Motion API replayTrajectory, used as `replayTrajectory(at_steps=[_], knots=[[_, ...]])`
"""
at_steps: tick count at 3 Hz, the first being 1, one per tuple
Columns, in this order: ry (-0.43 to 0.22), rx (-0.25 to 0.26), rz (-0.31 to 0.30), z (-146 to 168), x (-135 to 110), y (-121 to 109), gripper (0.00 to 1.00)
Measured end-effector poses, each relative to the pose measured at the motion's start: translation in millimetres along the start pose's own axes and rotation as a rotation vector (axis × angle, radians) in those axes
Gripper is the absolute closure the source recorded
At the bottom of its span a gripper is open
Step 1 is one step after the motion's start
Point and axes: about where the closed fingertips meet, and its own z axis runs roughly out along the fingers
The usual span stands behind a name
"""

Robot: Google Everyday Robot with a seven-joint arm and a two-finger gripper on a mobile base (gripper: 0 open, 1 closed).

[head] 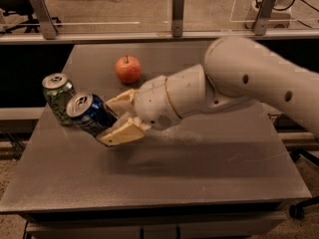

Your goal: Knock pepsi can over

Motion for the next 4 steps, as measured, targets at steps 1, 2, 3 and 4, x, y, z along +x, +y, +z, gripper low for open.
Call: replayTrajectory(at_steps=[1,2,3,4], knots=[[0.199,0.015,-0.095,-39.7,-46.1,-10.2,1.0],[0.289,-0.005,-0.073,-52.3,-38.9,-16.7,1.0],[0.337,-0.054,-0.062,-44.1,-33.5,-14.9,1.0],[0.499,-0.106,-0.005,-46.4,-11.2,-9.7,1.0]])
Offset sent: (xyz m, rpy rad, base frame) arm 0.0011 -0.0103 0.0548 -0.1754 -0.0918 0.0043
